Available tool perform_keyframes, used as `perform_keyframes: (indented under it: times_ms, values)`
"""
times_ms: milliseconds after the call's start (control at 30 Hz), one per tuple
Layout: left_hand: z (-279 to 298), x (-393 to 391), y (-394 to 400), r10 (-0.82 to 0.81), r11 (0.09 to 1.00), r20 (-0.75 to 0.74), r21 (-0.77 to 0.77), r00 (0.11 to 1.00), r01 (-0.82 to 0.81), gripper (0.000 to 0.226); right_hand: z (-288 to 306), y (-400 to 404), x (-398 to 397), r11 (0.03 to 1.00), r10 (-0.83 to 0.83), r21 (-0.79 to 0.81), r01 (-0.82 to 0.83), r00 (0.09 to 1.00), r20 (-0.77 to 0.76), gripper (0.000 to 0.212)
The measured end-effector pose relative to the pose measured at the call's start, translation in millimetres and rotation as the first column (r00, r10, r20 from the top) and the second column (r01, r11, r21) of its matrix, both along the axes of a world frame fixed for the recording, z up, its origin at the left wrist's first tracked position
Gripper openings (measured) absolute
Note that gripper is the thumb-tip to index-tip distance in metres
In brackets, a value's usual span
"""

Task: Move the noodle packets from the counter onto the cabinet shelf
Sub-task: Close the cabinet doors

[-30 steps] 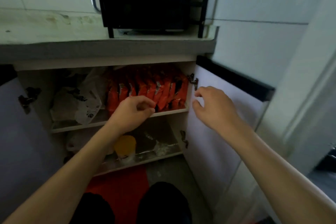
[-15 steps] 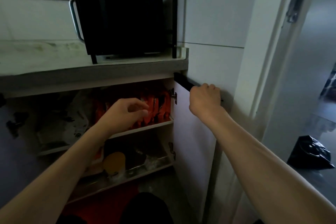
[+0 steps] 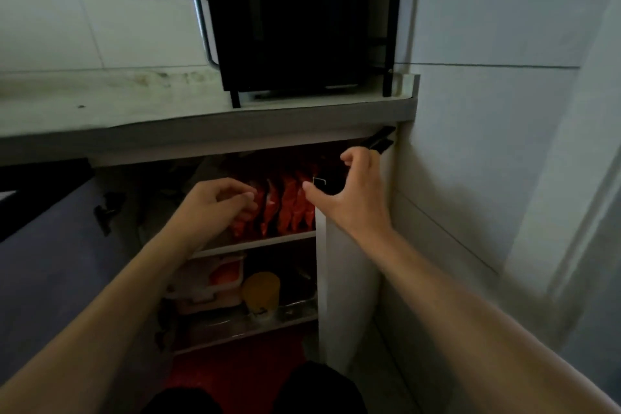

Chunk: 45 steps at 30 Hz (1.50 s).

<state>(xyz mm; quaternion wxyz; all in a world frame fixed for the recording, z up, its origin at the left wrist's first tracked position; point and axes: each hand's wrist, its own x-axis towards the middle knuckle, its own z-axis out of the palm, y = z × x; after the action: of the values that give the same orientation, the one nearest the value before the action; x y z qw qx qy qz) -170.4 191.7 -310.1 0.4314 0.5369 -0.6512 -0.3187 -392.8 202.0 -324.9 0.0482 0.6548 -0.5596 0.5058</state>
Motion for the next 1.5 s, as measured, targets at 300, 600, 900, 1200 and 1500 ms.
perform_keyframes:
  times_ms: [300,600,900,1200,1500]
  values:
    - [-21,40,-33,0.11,0.992,0.003,0.064,0.994,-0.11,0.007,-33,-79,59,0.974,0.13,0.227,-0.015,0.855,-0.502,0.058]
    - [-32,66,-61,0.161,0.981,-0.021,0.116,0.987,-0.157,0.008,-31,-131,86,0.945,0.127,0.323,0.052,0.852,-0.508,0.085]
    - [-40,71,-50,0.17,0.98,-0.054,0.115,0.984,-0.162,0.013,-16,-126,96,0.927,0.14,0.369,0.064,0.856,-0.498,0.065]
    - [-76,109,73,0.335,0.935,-0.284,-0.022,0.899,-0.355,0.011,-15,-23,147,0.767,0.582,0.472,-0.435,0.781,-0.225,0.028]
    - [-102,175,180,0.697,0.565,-0.237,-0.4,0.677,-0.722,0.01,-22,37,228,0.639,0.737,0.493,-0.591,0.655,-0.17,0.025]
